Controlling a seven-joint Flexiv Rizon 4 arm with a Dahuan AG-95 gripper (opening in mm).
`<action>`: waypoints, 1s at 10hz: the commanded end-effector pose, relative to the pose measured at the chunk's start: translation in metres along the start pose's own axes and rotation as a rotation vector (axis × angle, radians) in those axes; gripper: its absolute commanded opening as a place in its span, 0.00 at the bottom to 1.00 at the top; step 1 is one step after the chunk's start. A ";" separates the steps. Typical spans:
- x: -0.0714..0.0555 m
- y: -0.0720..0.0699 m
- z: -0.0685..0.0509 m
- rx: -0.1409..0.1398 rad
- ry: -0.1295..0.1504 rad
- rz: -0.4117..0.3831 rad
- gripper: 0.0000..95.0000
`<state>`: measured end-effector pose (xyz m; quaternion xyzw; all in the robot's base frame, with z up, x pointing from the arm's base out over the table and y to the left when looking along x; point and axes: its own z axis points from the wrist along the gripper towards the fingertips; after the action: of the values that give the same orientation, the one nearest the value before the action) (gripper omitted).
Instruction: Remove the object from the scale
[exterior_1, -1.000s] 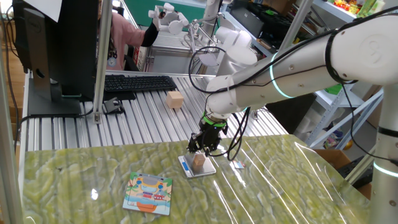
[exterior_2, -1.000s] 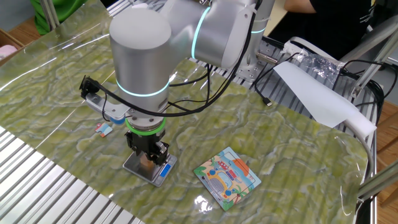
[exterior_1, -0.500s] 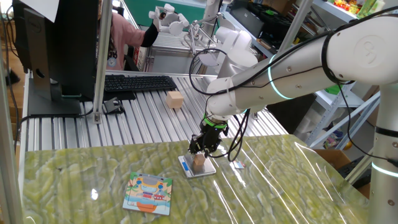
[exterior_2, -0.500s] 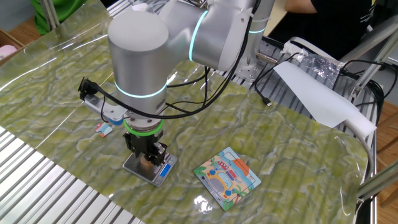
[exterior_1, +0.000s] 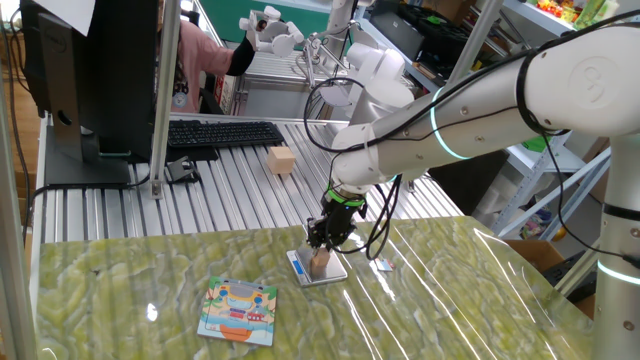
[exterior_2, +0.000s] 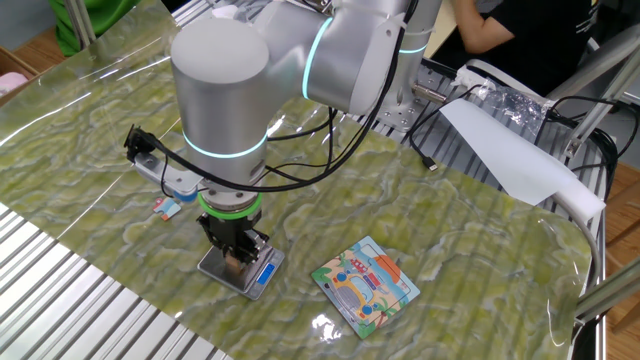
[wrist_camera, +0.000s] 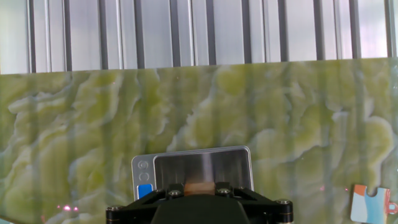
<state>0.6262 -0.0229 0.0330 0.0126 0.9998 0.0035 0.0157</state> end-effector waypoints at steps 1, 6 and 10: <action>0.000 -0.001 -0.001 0.002 0.002 -0.003 0.00; 0.018 -0.004 -0.020 0.003 0.004 -0.002 0.00; 0.048 0.004 -0.031 0.004 0.002 0.021 0.00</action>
<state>0.5752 -0.0165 0.0636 0.0242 0.9996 0.0008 0.0156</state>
